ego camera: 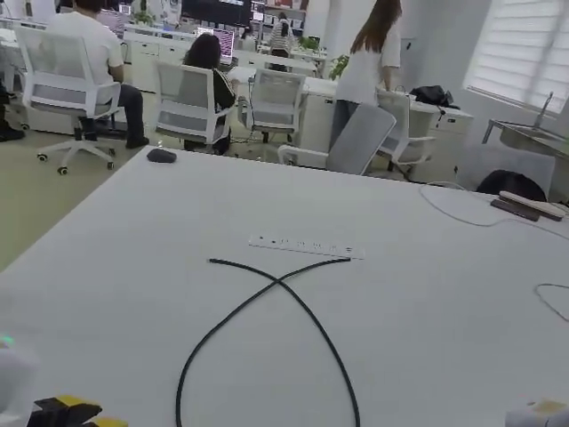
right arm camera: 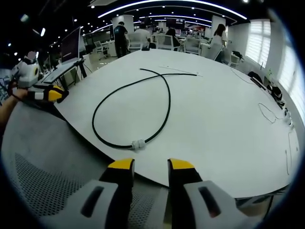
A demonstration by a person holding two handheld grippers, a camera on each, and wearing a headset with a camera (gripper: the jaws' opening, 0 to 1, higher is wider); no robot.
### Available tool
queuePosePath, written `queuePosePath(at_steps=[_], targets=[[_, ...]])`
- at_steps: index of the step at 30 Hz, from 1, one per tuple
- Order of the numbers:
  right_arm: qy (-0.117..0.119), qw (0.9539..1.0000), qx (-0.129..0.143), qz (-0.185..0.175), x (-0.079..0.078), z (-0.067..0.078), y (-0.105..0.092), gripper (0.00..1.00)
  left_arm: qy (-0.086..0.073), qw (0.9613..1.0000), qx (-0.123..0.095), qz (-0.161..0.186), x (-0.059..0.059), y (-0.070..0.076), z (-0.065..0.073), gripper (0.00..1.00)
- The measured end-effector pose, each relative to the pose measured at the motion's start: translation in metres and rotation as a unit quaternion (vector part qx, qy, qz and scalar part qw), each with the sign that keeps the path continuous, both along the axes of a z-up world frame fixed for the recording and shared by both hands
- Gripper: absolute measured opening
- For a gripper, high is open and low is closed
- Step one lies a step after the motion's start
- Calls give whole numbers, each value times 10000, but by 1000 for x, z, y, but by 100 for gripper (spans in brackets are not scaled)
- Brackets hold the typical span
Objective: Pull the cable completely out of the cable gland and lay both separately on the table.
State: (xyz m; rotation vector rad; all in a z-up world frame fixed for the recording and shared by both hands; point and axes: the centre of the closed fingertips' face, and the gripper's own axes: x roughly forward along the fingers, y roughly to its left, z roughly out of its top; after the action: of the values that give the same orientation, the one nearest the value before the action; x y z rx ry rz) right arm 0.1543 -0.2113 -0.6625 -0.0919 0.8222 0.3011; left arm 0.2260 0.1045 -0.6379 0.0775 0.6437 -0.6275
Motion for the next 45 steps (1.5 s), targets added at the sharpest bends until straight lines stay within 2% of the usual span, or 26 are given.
queuePosePath(at_steps=[6, 21, 28, 35, 45], targets=[[-4, 10000, 29, 48, 0, 0, 2, 24, 30, 10000, 32, -11, 0, 1, -2, 23], [-44, 10000, 53, 33, 1, 1, 2, 25, 59, 9998, 92, -142, -2, -1, -4, 22], [-32, 9999, 82, 93, 0, 1, 4, 25, 22, 9998, 91, -163, -2, -2, -3, 22], [18, 9999, 81, 117, -1, -1, 4, 24, 82, 9996, 140, -225, -4, -3, -6, 21], [43, 9999, 107, 118, -2, -1, 5, 23, 22, 9997, 75, -213, -4, -3, -3, 22]])
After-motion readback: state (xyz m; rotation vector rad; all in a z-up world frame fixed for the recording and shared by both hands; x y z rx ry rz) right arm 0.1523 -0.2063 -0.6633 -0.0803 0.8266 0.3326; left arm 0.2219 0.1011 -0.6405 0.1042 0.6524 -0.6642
